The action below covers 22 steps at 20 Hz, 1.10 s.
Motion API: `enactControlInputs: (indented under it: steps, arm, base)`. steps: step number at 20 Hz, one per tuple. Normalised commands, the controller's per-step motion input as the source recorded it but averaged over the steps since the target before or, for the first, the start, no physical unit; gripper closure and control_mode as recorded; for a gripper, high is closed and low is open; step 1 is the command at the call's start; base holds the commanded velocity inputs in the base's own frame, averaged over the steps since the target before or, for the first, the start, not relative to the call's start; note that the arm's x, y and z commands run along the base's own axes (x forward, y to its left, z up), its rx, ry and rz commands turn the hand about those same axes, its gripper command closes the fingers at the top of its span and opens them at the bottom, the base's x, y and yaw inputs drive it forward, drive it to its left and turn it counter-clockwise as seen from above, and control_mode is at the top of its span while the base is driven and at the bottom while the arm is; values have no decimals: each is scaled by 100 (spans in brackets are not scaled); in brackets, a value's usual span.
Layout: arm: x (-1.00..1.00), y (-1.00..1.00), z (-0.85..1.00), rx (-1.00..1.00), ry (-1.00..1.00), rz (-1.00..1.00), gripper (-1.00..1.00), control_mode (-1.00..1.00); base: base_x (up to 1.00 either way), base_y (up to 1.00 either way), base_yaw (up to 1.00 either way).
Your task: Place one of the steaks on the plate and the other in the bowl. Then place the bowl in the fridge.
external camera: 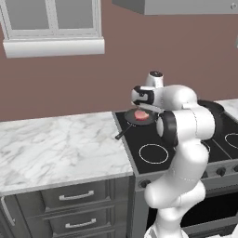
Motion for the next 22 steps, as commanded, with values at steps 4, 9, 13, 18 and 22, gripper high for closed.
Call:
enactControlInputs:
  steps: [4,9,13,18,22]
  arm:
    - [64,0,-35,-1,-2,4,-100,-100]
    - [59,-1,-16,-6,0,0,-100,-100]
    - [53,0,-14,-3,0,0,-100,-100]
    - [17,0,-20,0,0,0,-100,-100]
    - [7,-1,-46,0,0,0,-100,-100]
  base:
    - [0,0,0]
    - [0,0,0]
    - [0,0,0]
    - [0,0,0]
    - [0,0,0]
